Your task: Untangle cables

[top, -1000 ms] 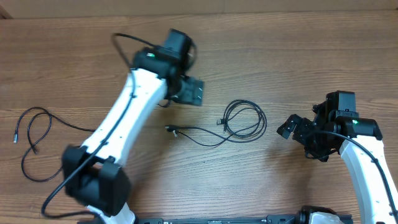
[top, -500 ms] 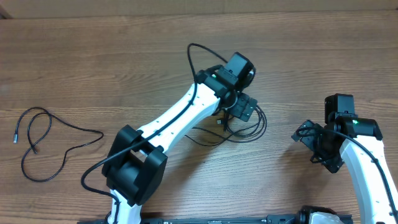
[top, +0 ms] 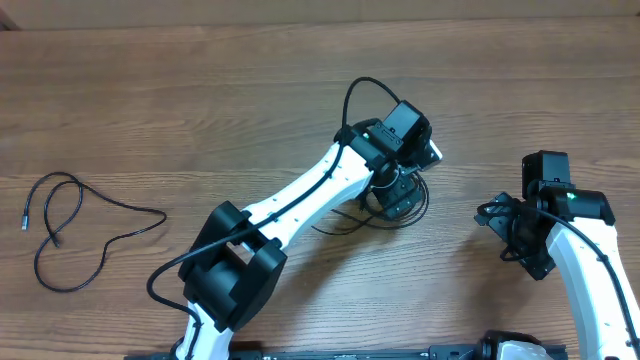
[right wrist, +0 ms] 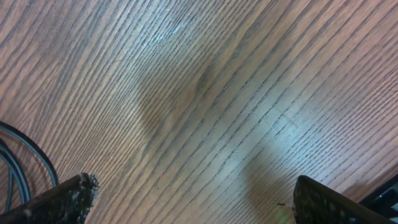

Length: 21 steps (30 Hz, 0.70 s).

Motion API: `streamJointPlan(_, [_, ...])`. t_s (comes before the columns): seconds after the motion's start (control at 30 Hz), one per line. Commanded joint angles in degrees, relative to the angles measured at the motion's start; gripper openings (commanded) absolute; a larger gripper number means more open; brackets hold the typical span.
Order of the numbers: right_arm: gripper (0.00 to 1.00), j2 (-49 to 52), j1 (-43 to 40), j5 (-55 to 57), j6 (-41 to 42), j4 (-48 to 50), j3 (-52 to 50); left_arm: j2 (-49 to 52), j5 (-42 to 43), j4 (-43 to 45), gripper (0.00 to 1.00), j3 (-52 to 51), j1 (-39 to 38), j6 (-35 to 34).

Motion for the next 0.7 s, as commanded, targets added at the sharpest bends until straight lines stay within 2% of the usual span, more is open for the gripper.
streamJointPlan(0.0, [1.0,-0.8,0.1,1.0,0.6,0.2,1.4,0.9,0.7,0.1,0.93,0.5,-1.2,6.3])
streamJointPlan(0.37, [1.0,-0.8,0.1,1.0,0.6,-0.3,1.4,8.2,0.3,0.9,0.92,0.5,-4.6,7.8])
streamJointPlan(0.47, [1.0,-0.8,0.1,1.0,0.6,-0.3,1.4,8.7,-2.0,1.0,0.86,0.5,-5.9,8.0])
streamJointPlan(0.5, [1.0,-0.8,0.1,1.0,0.6,-0.4,1.4,8.7,-3.8,1.4,0.78,0.5,-6.6,8.0])
streamJointPlan(0.53, [1.0,-0.8,0.1,1.0,0.6,-0.4,1.4,8.7,-4.5,1.7,0.75,0.5,-6.8,8.0])
streamJointPlan(0.67, [1.0,-0.8,0.1,1.0,0.6,-0.7,1.4,8.7,-5.8,2.4,0.71,0.5,-7.3,8.0])
